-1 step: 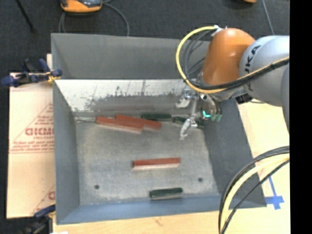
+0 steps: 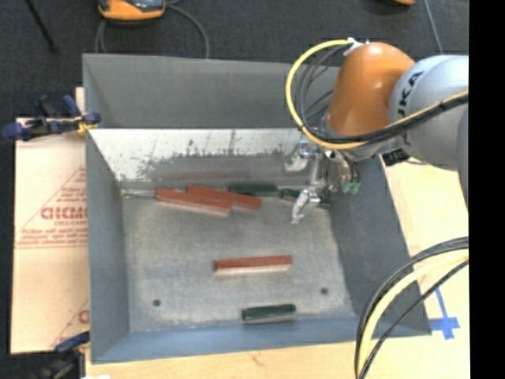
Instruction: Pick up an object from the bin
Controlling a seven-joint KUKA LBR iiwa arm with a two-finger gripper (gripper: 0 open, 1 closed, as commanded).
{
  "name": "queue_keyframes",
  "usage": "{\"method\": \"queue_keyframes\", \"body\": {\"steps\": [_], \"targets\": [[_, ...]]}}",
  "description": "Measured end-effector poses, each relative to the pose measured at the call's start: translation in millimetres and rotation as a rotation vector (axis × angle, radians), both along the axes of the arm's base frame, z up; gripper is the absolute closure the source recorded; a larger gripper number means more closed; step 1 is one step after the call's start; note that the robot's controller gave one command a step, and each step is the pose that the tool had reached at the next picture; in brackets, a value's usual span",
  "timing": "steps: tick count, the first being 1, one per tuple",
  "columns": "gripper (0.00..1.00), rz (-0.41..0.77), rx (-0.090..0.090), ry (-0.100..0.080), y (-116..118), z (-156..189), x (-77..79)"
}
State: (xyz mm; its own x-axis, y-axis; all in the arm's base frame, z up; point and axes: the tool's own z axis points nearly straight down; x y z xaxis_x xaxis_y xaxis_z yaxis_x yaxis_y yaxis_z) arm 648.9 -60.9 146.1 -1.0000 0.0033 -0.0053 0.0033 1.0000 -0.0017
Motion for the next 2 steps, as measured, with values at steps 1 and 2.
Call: {"method": "queue_keyframes", "body": {"steps": [1,2], "targets": [[0.00,-0.128,0.002,-0.008,22,-46,6.7],[0.00,-0.233,0.004,0.007,30,-65,3.5]]}}
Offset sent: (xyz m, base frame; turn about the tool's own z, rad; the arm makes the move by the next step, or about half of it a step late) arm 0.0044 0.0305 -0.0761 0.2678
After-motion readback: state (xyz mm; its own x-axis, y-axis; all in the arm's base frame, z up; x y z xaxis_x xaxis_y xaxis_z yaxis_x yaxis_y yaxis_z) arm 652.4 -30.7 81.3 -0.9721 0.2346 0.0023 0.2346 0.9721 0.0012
